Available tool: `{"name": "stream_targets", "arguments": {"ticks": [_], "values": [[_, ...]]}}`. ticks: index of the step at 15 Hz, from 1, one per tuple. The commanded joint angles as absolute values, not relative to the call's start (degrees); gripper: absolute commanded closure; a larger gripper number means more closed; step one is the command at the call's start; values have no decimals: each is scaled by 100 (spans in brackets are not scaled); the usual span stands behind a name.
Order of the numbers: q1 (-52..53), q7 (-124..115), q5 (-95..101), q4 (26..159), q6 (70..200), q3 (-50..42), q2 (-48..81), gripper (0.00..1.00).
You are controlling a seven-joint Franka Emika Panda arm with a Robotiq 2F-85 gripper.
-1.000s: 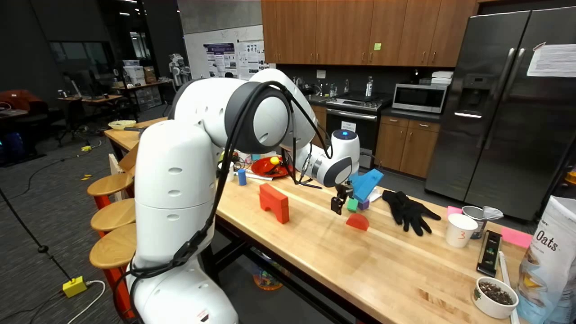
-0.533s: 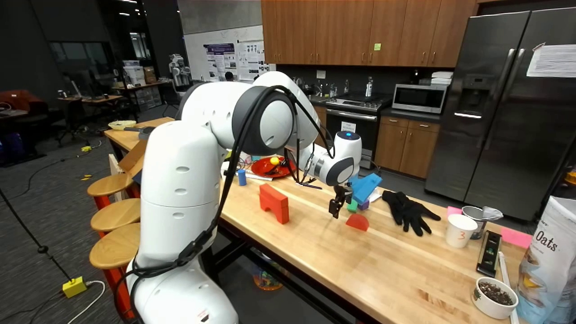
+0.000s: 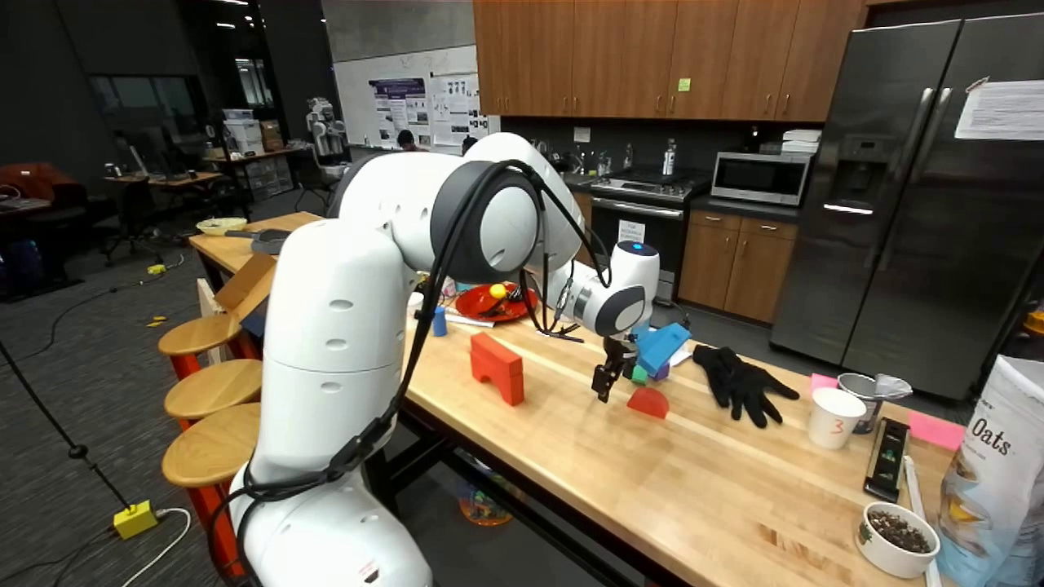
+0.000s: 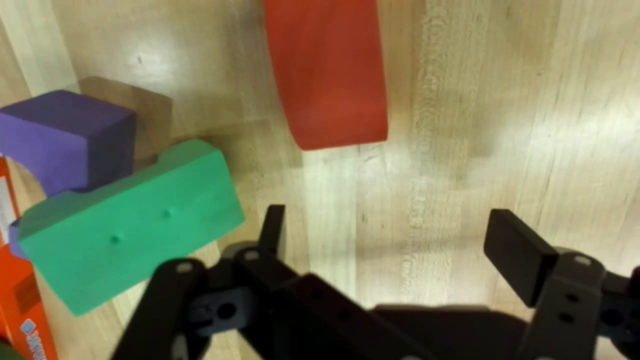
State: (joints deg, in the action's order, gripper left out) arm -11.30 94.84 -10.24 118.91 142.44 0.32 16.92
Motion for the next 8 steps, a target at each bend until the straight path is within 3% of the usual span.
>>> {"name": "stream_targets", "arguments": {"ticks": [1,8], "values": [[-1198,9678,-1016,12040,14611,45,1340,0],[-992,9501,640,11621,14075,-332,765,0]]}}
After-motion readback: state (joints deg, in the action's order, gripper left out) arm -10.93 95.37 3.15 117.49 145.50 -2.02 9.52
